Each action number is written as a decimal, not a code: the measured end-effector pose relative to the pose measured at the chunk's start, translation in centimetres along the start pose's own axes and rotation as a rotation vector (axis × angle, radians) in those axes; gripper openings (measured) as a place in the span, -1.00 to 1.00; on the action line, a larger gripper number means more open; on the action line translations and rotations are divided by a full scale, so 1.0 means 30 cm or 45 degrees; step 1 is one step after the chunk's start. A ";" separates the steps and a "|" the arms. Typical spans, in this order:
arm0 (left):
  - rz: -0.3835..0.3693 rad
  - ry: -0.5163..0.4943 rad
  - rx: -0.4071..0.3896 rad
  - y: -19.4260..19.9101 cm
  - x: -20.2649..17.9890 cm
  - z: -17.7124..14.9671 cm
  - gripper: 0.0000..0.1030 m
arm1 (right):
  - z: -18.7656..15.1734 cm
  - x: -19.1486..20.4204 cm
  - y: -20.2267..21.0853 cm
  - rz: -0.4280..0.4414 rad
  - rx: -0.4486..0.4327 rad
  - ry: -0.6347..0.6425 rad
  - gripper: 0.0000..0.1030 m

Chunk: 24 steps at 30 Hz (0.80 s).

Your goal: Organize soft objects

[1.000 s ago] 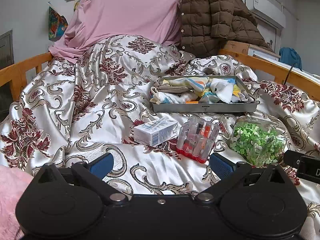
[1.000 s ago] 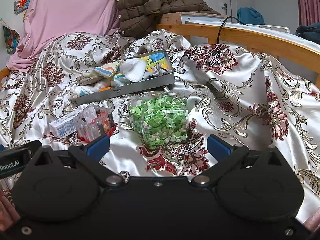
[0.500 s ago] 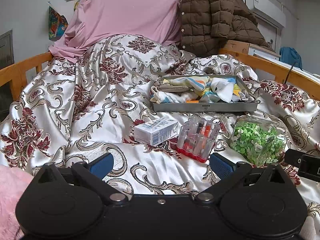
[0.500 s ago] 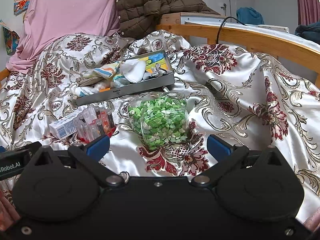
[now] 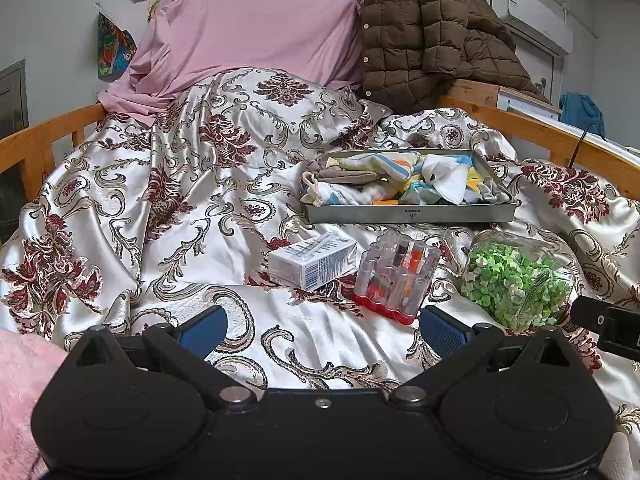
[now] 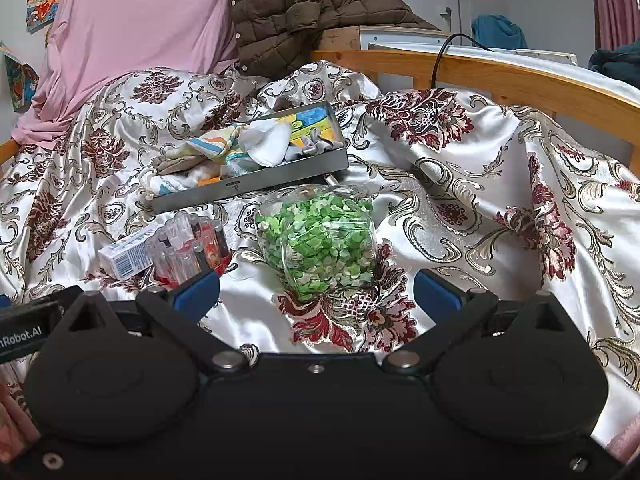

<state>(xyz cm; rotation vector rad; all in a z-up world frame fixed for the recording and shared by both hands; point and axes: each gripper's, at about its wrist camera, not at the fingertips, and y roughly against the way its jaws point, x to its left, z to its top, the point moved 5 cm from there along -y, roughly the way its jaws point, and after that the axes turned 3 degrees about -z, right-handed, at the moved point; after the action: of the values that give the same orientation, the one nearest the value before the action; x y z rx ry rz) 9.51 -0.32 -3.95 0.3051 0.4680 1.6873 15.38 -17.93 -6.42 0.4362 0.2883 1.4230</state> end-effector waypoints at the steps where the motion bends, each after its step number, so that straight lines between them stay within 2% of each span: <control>1: 0.000 0.000 0.000 0.000 0.000 -0.001 0.98 | 0.002 0.001 0.000 0.000 0.000 0.000 0.99; 24: 0.001 0.000 0.022 -0.004 0.001 -0.005 0.98 | 0.001 0.004 0.001 -0.001 0.001 -0.002 0.99</control>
<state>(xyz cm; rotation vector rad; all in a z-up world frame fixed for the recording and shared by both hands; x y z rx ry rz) 9.55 -0.28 -4.14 0.3178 0.4830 1.6848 15.38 -17.80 -6.36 0.4374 0.2876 1.4222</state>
